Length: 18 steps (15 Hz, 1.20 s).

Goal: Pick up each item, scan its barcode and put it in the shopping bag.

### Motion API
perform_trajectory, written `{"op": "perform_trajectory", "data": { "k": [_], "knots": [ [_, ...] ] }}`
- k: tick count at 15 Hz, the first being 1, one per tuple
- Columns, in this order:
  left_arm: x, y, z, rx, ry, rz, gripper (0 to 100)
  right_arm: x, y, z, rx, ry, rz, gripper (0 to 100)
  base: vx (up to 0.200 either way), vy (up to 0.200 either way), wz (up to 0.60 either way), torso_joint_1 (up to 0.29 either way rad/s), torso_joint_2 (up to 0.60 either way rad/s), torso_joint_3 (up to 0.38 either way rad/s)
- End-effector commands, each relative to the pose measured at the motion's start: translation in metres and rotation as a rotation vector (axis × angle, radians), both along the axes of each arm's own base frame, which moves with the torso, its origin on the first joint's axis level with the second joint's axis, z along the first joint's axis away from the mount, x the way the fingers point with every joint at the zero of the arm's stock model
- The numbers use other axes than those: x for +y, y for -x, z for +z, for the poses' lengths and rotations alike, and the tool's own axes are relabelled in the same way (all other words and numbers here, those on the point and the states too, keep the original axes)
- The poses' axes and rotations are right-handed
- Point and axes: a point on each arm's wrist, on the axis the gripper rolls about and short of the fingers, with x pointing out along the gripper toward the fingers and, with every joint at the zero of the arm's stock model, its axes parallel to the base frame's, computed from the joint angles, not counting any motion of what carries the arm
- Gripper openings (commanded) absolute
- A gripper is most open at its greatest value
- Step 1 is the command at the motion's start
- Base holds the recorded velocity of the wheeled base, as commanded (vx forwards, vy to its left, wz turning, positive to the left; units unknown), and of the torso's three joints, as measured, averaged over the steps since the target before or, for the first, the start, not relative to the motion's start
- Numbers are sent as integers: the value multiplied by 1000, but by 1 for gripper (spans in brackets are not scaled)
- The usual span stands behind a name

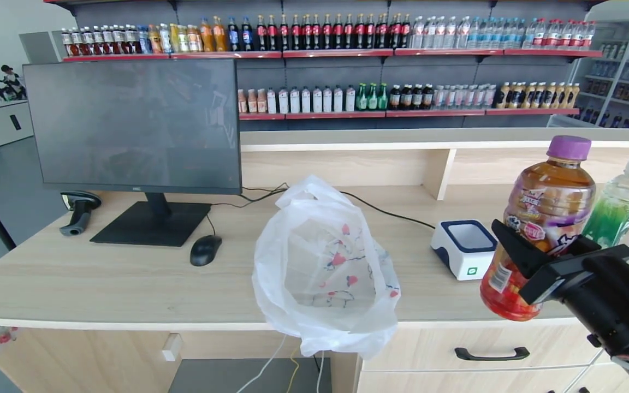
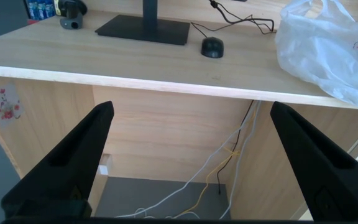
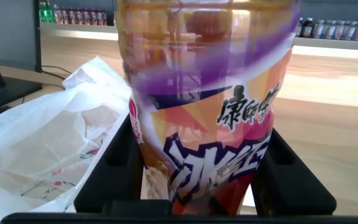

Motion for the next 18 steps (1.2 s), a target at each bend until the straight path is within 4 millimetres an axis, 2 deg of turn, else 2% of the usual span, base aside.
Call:
{"op": "perform_trajectory", "data": {
  "k": [1,3,14,18],
  "knots": [
    [0,0,0,-1,0,1,100,0,-1,-2,10,5,-4,0,0,0,0,0,0,0],
    [0,0,0,0,0,0,100,1,-2,-3,15,8,-1,0,0,0,0,0,0,0],
    [0,0,0,0,3,1,100,2,-9,7,-27,-13,-15,0,0,200,0,6,2,2],
    [0,0,0,0,0,1,100,3,-10,12,-50,-25,-16,0,0,0,0,0,0,0]
  ]
}}
